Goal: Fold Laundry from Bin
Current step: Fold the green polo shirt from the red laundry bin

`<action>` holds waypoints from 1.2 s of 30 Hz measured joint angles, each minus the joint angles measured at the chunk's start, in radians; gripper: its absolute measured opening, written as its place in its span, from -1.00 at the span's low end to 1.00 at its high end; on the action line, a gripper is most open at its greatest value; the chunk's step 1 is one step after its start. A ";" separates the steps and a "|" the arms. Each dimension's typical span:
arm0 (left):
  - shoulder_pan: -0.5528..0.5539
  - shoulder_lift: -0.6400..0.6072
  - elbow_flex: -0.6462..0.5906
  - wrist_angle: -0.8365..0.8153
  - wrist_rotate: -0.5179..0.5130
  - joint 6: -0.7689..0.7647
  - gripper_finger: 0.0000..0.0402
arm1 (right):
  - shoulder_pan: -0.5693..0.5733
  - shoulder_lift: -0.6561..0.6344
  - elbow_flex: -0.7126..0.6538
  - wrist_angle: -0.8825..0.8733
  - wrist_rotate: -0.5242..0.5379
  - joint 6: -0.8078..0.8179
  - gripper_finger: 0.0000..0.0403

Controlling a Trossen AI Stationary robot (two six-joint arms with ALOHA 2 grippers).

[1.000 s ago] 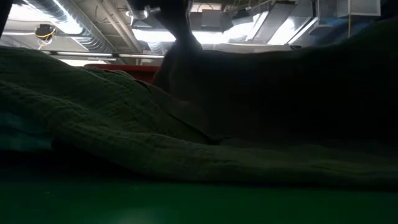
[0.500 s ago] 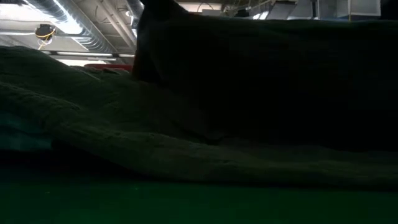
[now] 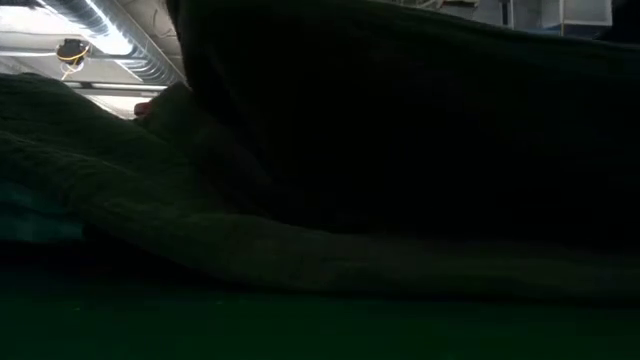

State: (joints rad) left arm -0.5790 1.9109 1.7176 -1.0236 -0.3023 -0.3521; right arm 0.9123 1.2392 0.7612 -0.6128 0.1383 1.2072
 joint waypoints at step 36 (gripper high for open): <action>0.077 0.068 0.055 -0.015 0.114 -0.181 -0.32 | -0.003 0.008 0.000 0.016 -0.013 -0.007 -0.01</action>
State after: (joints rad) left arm -0.5025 1.9793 1.7721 -1.0390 -0.1883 -0.5334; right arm 0.9096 1.2474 0.7609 -0.5964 0.1252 1.2005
